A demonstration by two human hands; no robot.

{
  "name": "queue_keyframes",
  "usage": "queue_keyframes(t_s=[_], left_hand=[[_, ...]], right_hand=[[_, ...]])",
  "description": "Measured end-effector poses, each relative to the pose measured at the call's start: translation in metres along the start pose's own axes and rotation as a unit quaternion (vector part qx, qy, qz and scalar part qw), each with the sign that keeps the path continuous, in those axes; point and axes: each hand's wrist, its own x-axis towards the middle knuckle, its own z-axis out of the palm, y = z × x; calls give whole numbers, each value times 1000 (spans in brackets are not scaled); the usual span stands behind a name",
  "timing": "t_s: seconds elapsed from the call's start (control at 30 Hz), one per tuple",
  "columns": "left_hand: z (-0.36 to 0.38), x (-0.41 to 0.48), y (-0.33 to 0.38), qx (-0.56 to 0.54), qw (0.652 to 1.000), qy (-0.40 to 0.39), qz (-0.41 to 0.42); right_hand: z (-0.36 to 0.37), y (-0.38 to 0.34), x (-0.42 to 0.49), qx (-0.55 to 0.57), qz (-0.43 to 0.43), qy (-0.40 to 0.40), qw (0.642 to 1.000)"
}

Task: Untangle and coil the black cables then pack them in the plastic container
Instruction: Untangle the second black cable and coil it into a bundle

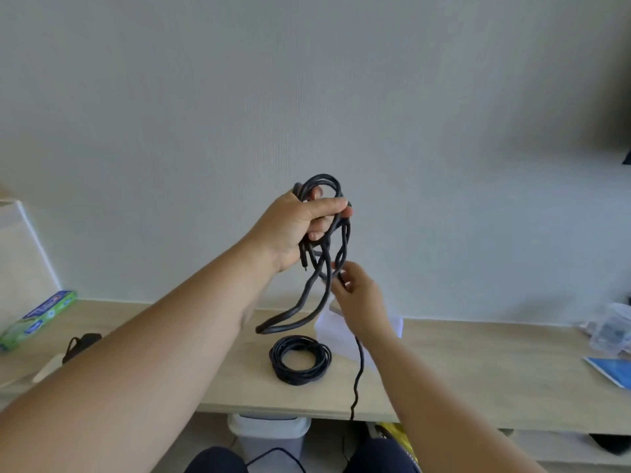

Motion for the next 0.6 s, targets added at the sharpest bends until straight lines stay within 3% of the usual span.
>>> queue_keyframes(t_s=[0.1,0.27,0.47,0.6], left_hand=[[-3,3,-8,36,998,40,-33],[-41,1,-11,212,971,82,-67],[-47,-10,-17,56,990,-6,-129],[-30,-2,-16,7,997,-34,-69]], right_hand=[[16,10,-9,-8,25,10,1000],[5,24,-18,32,39,8,999],[-19,18,-1,141,35,67,987],[-2,11,6,183,71,43,979]])
